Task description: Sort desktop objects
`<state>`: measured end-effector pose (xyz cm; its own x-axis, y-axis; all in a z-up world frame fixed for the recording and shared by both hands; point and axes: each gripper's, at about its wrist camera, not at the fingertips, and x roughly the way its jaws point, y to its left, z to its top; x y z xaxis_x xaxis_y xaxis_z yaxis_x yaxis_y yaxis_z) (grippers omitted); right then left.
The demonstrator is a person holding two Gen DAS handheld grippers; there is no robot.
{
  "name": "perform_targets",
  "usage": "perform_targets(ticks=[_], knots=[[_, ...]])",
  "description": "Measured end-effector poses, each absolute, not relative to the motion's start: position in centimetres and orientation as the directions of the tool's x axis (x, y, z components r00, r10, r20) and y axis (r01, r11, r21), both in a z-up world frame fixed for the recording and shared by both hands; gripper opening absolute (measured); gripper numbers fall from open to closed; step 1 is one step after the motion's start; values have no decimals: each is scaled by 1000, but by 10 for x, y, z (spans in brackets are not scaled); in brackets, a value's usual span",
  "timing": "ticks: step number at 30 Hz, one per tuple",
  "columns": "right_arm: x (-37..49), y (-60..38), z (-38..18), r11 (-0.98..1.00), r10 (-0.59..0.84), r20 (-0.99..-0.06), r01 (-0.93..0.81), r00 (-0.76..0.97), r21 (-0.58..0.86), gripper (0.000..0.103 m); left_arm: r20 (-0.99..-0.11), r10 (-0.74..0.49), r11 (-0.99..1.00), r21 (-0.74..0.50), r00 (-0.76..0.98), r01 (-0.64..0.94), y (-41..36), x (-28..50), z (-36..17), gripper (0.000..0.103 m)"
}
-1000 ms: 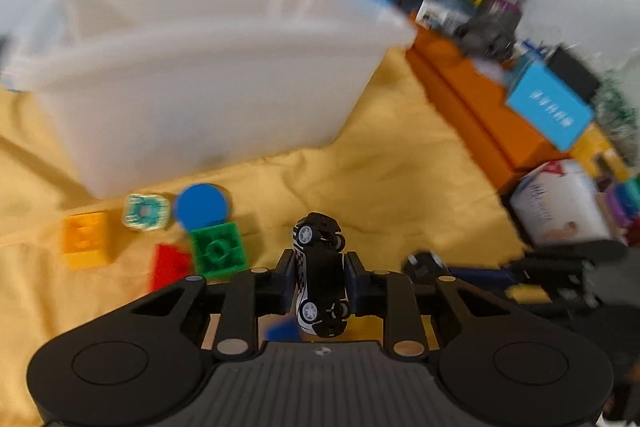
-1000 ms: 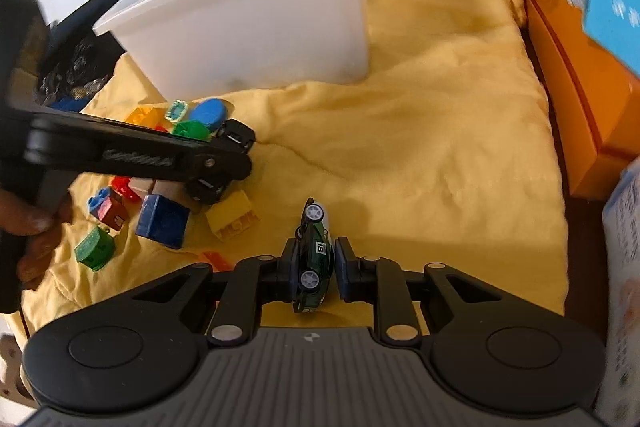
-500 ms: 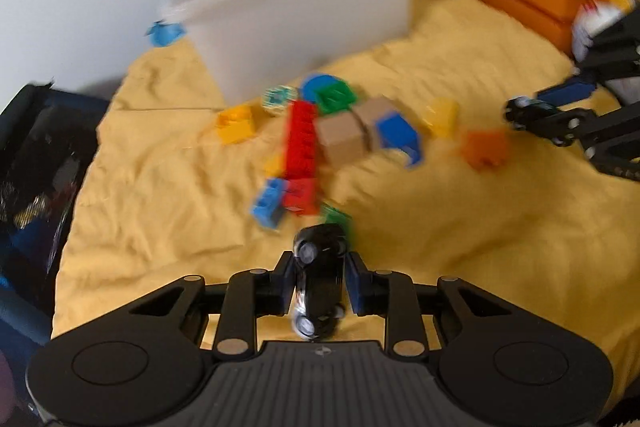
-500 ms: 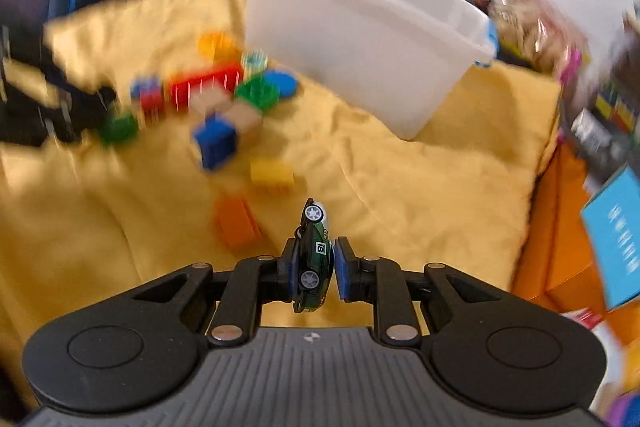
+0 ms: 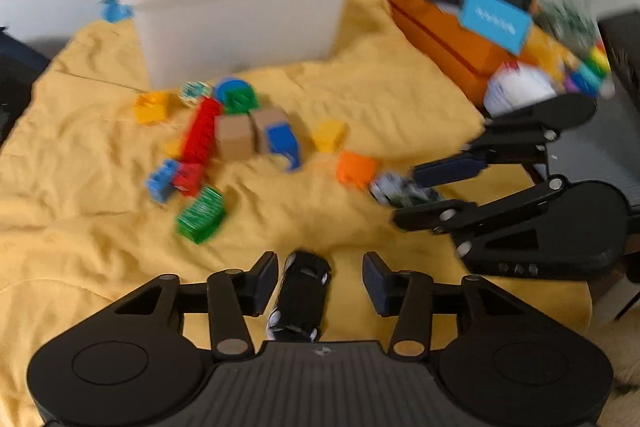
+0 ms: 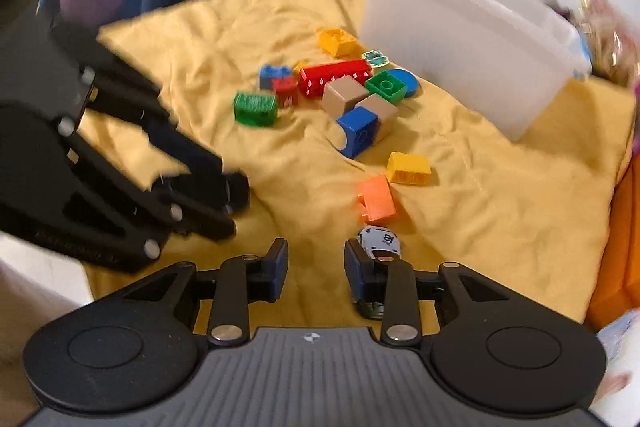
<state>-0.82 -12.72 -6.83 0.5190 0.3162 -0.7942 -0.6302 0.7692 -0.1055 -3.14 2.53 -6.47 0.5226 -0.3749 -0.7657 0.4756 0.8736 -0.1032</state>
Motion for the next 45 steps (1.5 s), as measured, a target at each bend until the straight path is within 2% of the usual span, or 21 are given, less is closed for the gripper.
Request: perform_targets(ticks=[2, 6, 8, 9, 10, 11, 12, 14, 17, 19, 20, 22, 24, 25, 27, 29, 34, 41, 42, 43, 45], knots=[[-4, -134, -64, 805, 291, -779, -582, 556, -114, 38, -755, -379, 884, -124, 536, 451, 33, -27, -60, 60], [8, -153, -63, 867, 279, -781, -497, 559, -47, 43, -807, -358, 906, -179, 470, 383, 46, -10, -79, 58], [13, -161, -64, 887, 280, -784, -461, 554, -9, 43, -823, -400, 897, -261, 404, 357, 53, -4, -94, 45], [14, -163, -64, 894, 275, -784, -448, 556, -3, 43, -808, -422, 891, -287, 410, 351, 57, -5, -97, 41], [14, -165, -65, 899, 272, -785, -439, 557, 1, 43, -797, -447, 881, -312, 407, 356, 59, -5, -97, 31], [14, -167, -65, 902, 273, -784, -432, 557, 7, 43, -791, -458, 876, -325, 405, 356, 59, -4, -96, 31], [14, -168, -65, 904, 274, -785, -427, 556, 13, 44, -781, -442, 884, -296, 442, 362, 58, -5, -91, 31], [13, -170, -66, 907, 275, -787, -421, 552, 21, 45, -771, -363, 902, -151, 522, 404, 49, -6, -79, 31], [16, -174, -68, 916, 271, -789, -401, 551, 35, 45, -759, -179, 856, 193, 626, 479, 24, -2, -75, 31], [18, -175, -69, 922, 264, -792, -386, 551, 39, 46, -747, -85, 767, 373, 659, 522, 6, -7, -91, 32], [19, -176, -70, 924, 263, -793, -380, 550, 43, 47, -747, -44, 703, 448, 663, 552, -5, -11, -102, 33], [21, -176, -71, 926, 268, -794, -374, 545, 56, 47, -728, -34, 635, 513, 685, 577, -16, -25, -109, 32], [21, -175, -70, 924, 270, -794, -379, 544, 55, 48, -742, -103, 645, 457, 663, 612, -20, -35, -101, 41], [20, -174, -70, 922, 273, -793, -383, 544, 54, 48, -755, -146, 663, 405, 640, 629, -20, -38, -96, 50], [19, -174, -70, 921, 277, -791, -386, 545, 56, 51, -784, -237, 703, 269, 574, 658, -17, -41, -89, 50], [19, -173, -72, 920, 279, -795, -386, 539, 62, 51, -783, -281, 734, 197, 555, 649, -15, -43, -85, 50], [21, -174, -74, 918, 283, -799, -390, 530, 66, 51, -754, -278, 803, 158, 595, 575, 7, -36, -73, 50], [22, -171, -83, 902, 312, -813, -422, 491, 92, 54, -793, -338, 848, -24, 507, 529, 35, -12, -102, 50], [23, -171, -86, 902, 309, -817, -421, 486, 91, 53, -780, -354, 855, -45, 517, 516, 38, -13, -102, 47], [23, -170, -89, 902, 304, -821, -423, 483, 85, 53, -778, -355, 864, -61, 518, 500, 41, -11, -102, 36], [20, -167, -90, 894, 286, -818, -447, 498, 41, 40, -774, -373, 866, -93, 511, 491, 47, -7, -98, 34]])
